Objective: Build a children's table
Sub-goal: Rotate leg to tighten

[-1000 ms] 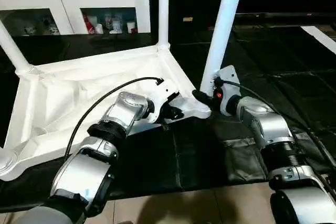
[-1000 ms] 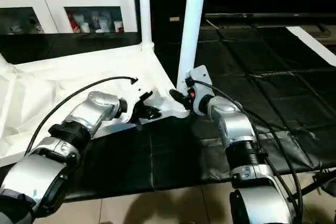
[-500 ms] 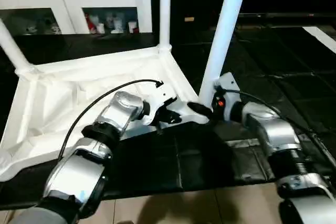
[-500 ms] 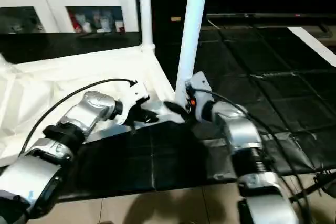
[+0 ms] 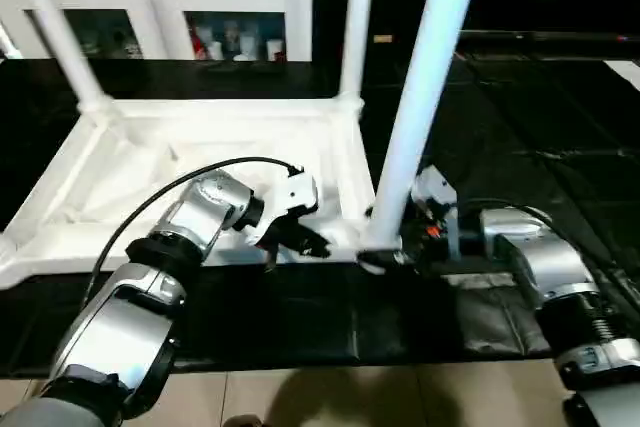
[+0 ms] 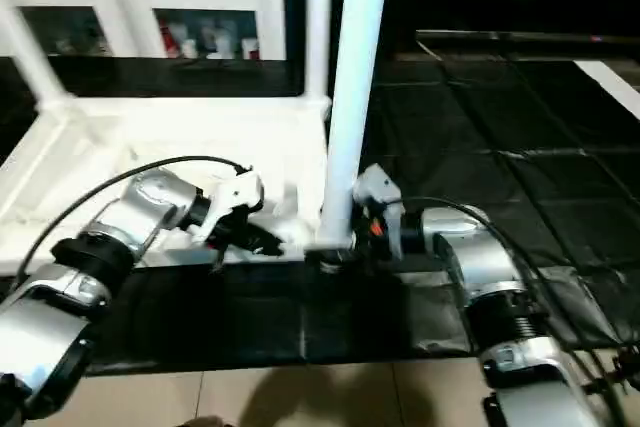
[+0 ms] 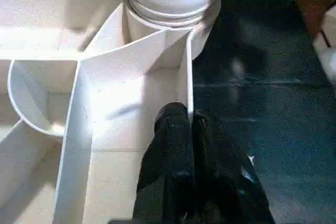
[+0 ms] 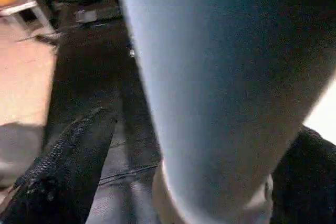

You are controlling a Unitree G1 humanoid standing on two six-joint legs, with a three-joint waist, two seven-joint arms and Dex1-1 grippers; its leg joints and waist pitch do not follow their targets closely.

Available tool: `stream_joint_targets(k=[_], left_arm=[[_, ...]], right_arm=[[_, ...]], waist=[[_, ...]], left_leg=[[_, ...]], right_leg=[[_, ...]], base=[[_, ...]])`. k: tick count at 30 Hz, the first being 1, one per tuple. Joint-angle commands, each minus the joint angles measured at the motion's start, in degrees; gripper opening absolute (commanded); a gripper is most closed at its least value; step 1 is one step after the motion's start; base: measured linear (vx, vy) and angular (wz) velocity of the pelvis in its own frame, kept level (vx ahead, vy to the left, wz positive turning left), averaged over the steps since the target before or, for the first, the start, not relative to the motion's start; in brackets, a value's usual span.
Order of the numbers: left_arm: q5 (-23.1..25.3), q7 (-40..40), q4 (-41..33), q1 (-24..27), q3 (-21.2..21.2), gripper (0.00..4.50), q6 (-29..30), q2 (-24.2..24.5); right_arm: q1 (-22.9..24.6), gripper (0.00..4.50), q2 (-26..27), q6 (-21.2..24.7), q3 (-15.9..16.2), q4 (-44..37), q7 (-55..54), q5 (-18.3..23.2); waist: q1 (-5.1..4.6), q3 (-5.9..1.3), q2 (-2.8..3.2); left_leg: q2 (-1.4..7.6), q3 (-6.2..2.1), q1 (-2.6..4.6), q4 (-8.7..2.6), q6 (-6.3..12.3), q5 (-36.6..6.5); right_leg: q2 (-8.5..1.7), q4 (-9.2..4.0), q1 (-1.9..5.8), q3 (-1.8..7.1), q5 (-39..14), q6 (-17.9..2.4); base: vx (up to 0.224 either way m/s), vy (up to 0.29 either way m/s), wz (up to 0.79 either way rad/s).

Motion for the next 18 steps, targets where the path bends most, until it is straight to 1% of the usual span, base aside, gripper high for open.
stream_joint_targets(k=[1, 2, 3, 4, 5, 6, 8, 9, 11, 12, 14, 15, 16, 18], left_arm=[[-1.5, -4.1, -3.0, -0.8, -1.3, 0.0, -1.8, -0.5], [-1.3, -5.0, -3.1, -0.7, -1.7, 0.0, -2.0, 0.0], [-1.3, -5.8, -3.4, -0.5, -1.9, 0.0, -2.0, 0.4], [-1.3, -6.3, -3.6, -0.4, -2.1, 0.0, -1.9, 0.7], [-1.3, -6.3, -3.6, -0.4, -2.1, 0.0, -1.9, 0.7], [-1.3, -6.7, -3.9, -0.2, -2.2, 0.0, -1.8, 0.8], [-1.4, -7.2, -4.4, 0.0, -2.1, 0.0, -1.6, 1.0], [-1.4, -7.3, -4.6, 0.1, -2.1, 0.0, -1.6, 1.1], [-1.4, -7.4, -4.7, 0.2, -2.1, 0.0, -1.6, 1.1], [-1.3, -7.6, -4.7, 0.3, -2.1, 0.0, -1.6, 1.3], [-1.4, -7.8, -4.9, 0.4, -2.2, 0.0, -1.5, 1.4], [-1.4, -7.9, -5.0, 0.4, -2.2, 0.0, -1.3, 1.4], [-1.4, -8.0, -5.1, 0.5, -2.3, 0.0, -1.2, 1.5], [-1.4, -8.1, -5.2, 0.5, -2.3, 0.0, -1.1, 1.5]], right_arm=[[-0.4, 4.22, -0.8, -0.5, 0.6, -0.1, 3.1, 1.4], [-0.5, 4.15, -1.1, -0.6, 0.9, 0.2, 4.2, 1.7], [-0.7, 3.97, -1.2, -0.1, 1.3, 0.4, 5.3, 1.9], [-0.8, 3.85, -1.3, 0.1, 1.6, 0.7, 6.0, 2.0], [-0.8, 3.85, -1.3, 0.1, 1.6, 0.7, 6.0, 2.0], [-1.0, 3.74, -1.4, 0.4, 1.8, 0.9, 6.6, 2.1], [-1.0, 3.65, -1.5, 1.0, 2.3, 0.9, 7.8, 2.2], [-1.0, 3.54, -1.5, 1.4, 2.6, 0.7, 8.5, 2.3], [-0.8, 3.34, -1.7, 1.9, 2.9, 0.3, 9.2, 2.4], [-0.7, 3.15, -1.8, 2.0, 3.2, 0.1, 9.7, 2.3], [-0.6, 3.08, -1.8, 1.8, 3.3, 0.4, 9.8, 2.3], [-0.7, 3.01, -1.8, 1.7, 3.3, 0.6, 9.8, 2.3], [-0.7, 2.91, -1.8, 1.6, 3.4, 0.7, 9.9, 2.3], [-0.7, 2.72, -1.8, 1.5, 3.4, 0.9, 9.8, 2.3]], waist=[[-0.35, -4.35, -0.36], [-0.22, -4.38, -0.43], [-0.22, -4.34, -0.47], [-0.16, -4.3, -0.41], [-0.16, -4.29, -0.37], [-0.17, -4.26, -0.39], [-0.17, -4.24, -0.43], [-0.17, -4.29, -0.54], [-0.12, -4.32, -0.47], [-0.17, -4.32, -0.47], [-0.18, -4.27, -0.5], [-0.17, -4.29, -0.54], [-0.15, -4.32, -0.38], [-0.16, -4.35, -0.42]], left_leg=[[1.76, -0.06, 0.15, -3.43, 4.5, -7.1], [1.74, -0.09, 0.12, -3.39, 4.64, -7.1], [1.75, -0.1, 0.08, -3.42, 4.61, -7.2], [1.75, -0.11, 0.14, -3.46, 4.47, -7.2], [1.76, -0.08, 0.14, -3.45, 4.43, -7.3], [1.75, -0.06, 0.16, -3.45, 4.3, -7.4], [1.69, -0.11, 0.06, -3.49, 4.08, -7.4], [1.68, -0.11, 0.05, -3.47, 4.08, -7.1], [1.71, -0.11, 0.06, -3.44, 4.14, -6.8], [1.72, -0.12, -0.01, -3.44, 4.16, -6.6], [1.63, -0.08, 0.03, -3.43, 4.08, -6.9], [1.59, -0.09, -0.02, -3.44, 4.0, -6.8], [1.6, -0.11, 0.02, -3.44, 3.95, -6.8], [1.62, -0.12, 0.03, -3.43, 3.92, -6.7]], right_leg=[[-4.25, -3.83, 3.86, 3.25, -9.7, -12.4], [-4.28, -3.79, 3.89, 3.22, -9.8, -12.4], [-4.27, -3.78, 3.89, 3.18, -10.3, -12.3], [-4.32, -3.85, 3.83, 3.16, -11.1, -12.1], [-4.34, -3.95, 3.79, 3.19, -11.5, -12.0], [-4.31, -4.01, 3.74, 3.21, -11.8, -11.8], [-4.3, -4.09, 3.83, 3.17, -12.8, -11.3], [-4.3, -4.04, 3.85, 3.17, -12.7, -11.2], [-4.31, -3.97, 3.83, 3.2, -12.3, -11.3], [-4.28, -3.93, 3.82, 3.18, -12.0, -11.3], [-4.25, -4.08, 3.78, 3.15, -12.6, -11.1], [-4.26, -4.08, 3.86, 3.15, -13.0, -10.8], [-4.27, -4.09, 3.83, 3.15, -13.1, -10.8], [-4.24, -4.08, 3.8, 3.13, -12.9, -10.8]], base=[[0.0, 0.0, 0.0], [0.0, 0.0, 0.0], [0.0, 0.0, 0.0], [0.0, 0.0, 0.0], [0.0, 0.0, 0.0], [0.0, 0.0, 0.0], [0.0, 0.0, 0.0], [0.0, 0.0, 0.0], [0.0, 0.0, 0.0], [0.0, 0.0, 0.0], [0.0, 0.0, 0.0], [0.0, 0.0, 0.0], [0.0, 0.0, 0.0], [0.0, 0.0, 0.0]])
